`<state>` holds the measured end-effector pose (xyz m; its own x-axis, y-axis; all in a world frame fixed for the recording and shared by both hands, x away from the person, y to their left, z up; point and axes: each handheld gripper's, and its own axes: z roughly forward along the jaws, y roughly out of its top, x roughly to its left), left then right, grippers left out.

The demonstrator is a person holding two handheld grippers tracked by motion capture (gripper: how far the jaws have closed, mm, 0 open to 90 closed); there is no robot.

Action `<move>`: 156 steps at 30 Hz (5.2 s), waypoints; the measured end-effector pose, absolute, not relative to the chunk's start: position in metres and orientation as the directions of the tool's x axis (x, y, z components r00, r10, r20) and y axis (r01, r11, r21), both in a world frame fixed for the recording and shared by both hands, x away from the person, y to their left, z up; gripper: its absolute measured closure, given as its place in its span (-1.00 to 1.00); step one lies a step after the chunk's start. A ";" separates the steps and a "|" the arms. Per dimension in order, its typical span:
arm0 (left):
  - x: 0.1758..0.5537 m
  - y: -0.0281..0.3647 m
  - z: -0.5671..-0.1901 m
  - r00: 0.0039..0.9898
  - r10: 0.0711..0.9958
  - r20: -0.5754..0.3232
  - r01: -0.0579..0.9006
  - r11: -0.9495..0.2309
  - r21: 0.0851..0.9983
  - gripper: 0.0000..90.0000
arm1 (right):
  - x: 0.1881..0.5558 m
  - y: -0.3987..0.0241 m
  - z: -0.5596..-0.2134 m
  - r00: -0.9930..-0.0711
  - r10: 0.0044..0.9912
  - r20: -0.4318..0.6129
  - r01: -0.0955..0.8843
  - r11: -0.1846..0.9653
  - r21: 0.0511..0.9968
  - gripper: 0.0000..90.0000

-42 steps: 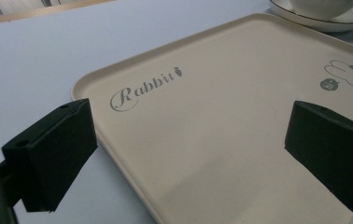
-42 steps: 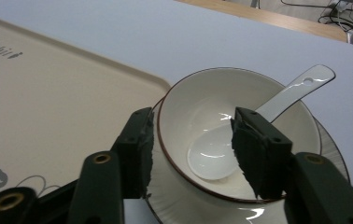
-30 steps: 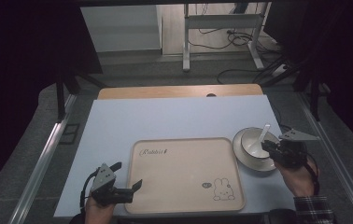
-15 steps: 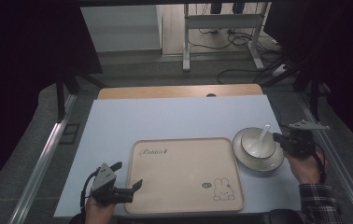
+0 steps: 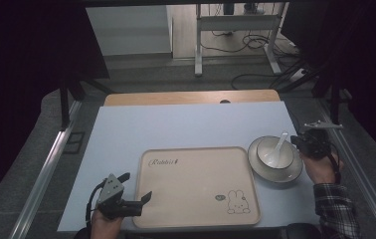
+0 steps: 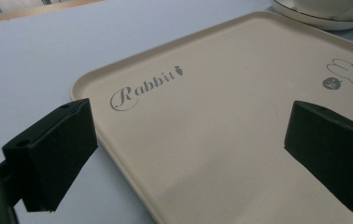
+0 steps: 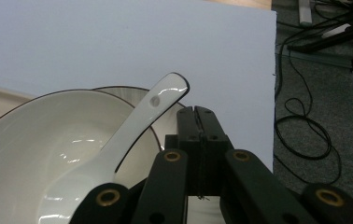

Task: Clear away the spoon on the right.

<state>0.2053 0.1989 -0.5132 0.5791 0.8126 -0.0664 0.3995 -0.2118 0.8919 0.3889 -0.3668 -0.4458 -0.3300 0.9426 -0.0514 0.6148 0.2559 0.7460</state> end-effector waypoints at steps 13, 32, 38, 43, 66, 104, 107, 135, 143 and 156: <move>0.205 0.198 -0.513 0.580 0.812 -0.063 0.400 -0.217 0.890 -0.95 | 0.415 -0.338 -0.448 -0.372 0.925 -0.077 0.619 0.309 0.722 1.00; 0.205 0.198 -0.513 0.584 0.810 -0.060 0.398 -0.220 0.891 -0.95 | 0.414 -0.297 -0.443 -0.493 0.867 -0.066 0.562 0.376 0.737 1.00; 0.205 0.197 -0.513 0.584 0.810 -0.058 0.398 -0.224 0.890 -0.95 | 0.397 -0.306 -0.438 -0.514 0.857 -0.037 0.555 0.365 0.748 0.86; 0.205 0.196 -0.513 0.585 0.809 -0.057 0.399 -0.226 0.889 -0.95 | 0.386 -0.304 -0.440 -0.540 0.842 -0.022 0.554 0.375 0.744 0.70; 0.205 0.196 -0.513 0.585 0.809 -0.058 0.400 -0.226 0.888 -0.95 | 0.387 -0.299 -0.465 -0.518 0.854 -0.056 0.585 0.401 0.705 0.60; 0.205 0.196 -0.513 0.582 0.811 -0.057 0.397 -0.222 0.891 -0.95 | 0.366 -0.306 -0.417 -0.548 0.835 -0.049 0.525 0.389 0.757 0.68; 0.205 0.196 -0.513 0.582 0.811 -0.058 0.396 -0.221 0.891 -0.95 | 0.363 -0.308 -0.411 -0.552 0.833 -0.044 0.522 0.385 0.761 0.68; 0.205 0.196 -0.513 0.584 0.810 -0.058 0.394 -0.220 0.892 -0.95 | 0.334 -0.291 -0.379 -0.631 0.775 -0.015 0.489 0.413 0.768 0.68; 0.205 0.196 -0.513 0.585 0.809 -0.058 0.393 -0.220 0.893 -0.95 | 0.325 -0.279 -0.379 -0.669 0.744 -0.003 0.484 0.439 0.757 0.68; 0.205 0.196 -0.513 0.584 0.809 -0.060 0.394 -0.218 0.893 -0.95 | 0.316 -0.262 -0.394 -0.709 0.705 0.014 0.487 0.476 0.732 0.68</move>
<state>0.2053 0.1960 -0.5126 0.5843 0.8093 -0.0596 0.3935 -0.2183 0.8930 0.3160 -0.2620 -0.3935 -0.7094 0.7047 0.0137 0.4871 0.4762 0.7321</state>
